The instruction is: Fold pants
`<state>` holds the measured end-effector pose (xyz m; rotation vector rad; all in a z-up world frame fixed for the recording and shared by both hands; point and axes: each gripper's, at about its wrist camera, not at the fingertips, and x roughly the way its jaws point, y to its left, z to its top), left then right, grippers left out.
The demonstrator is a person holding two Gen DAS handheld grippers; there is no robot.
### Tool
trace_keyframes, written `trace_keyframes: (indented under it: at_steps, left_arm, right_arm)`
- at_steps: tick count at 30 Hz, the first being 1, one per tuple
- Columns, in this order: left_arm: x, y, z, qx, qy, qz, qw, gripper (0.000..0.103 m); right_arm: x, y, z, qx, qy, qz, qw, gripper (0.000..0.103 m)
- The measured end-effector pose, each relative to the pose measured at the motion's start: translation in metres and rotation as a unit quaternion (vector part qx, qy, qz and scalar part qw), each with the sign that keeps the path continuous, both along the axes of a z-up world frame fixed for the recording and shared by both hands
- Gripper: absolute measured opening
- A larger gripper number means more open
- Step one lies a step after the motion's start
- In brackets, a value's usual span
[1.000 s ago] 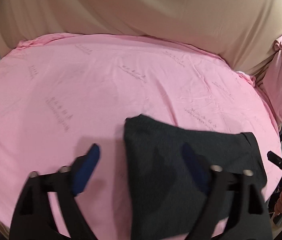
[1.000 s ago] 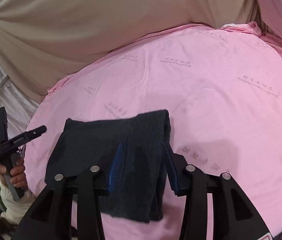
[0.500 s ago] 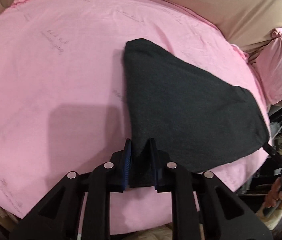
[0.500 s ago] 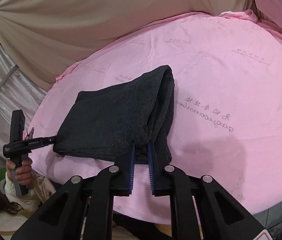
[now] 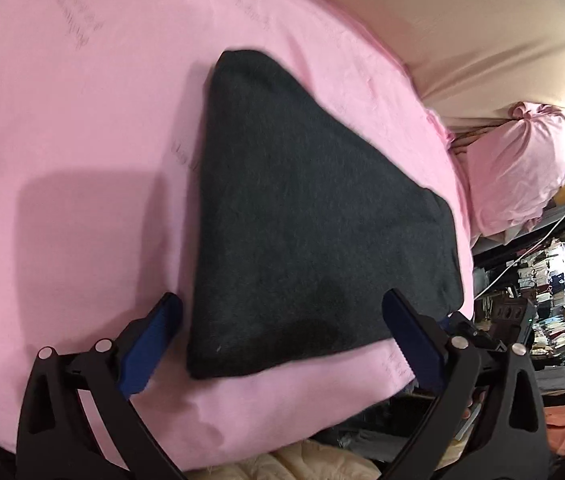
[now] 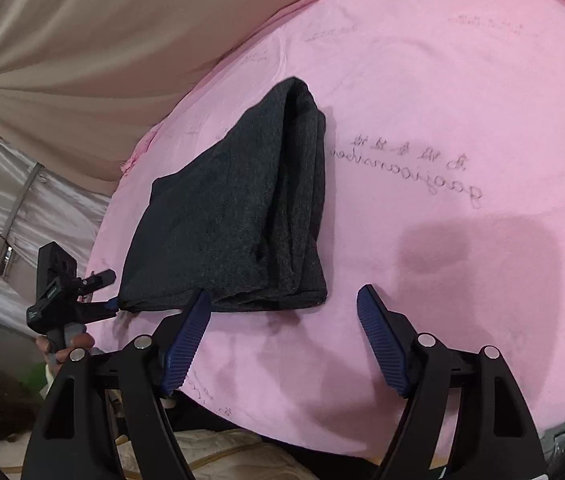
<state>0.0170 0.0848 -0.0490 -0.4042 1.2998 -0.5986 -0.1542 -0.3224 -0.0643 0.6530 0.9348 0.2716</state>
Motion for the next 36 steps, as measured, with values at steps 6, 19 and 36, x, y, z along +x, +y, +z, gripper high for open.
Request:
trace_keyframes:
  at_steps: [6,19,36]
  left_arm:
    - [0.021,-0.017,-0.012,-0.021,-0.004,-0.023,0.9995,0.098]
    - [0.052,-0.025,-0.012,-0.062,-0.02,-0.069,0.9955,0.097]
    - [0.011,-0.004,0.02,-0.027,-0.009,-0.068,0.9973,0.016]
  right_arm:
    - [0.034,0.011,-0.005,0.037,-0.013,0.056,0.998,0.074]
    - [0.085,0.033,-0.009,0.07,-0.01,0.098,0.993,0.075]
    - [0.01,0.038,0.013,0.061,0.029,0.039,0.997,0.028]
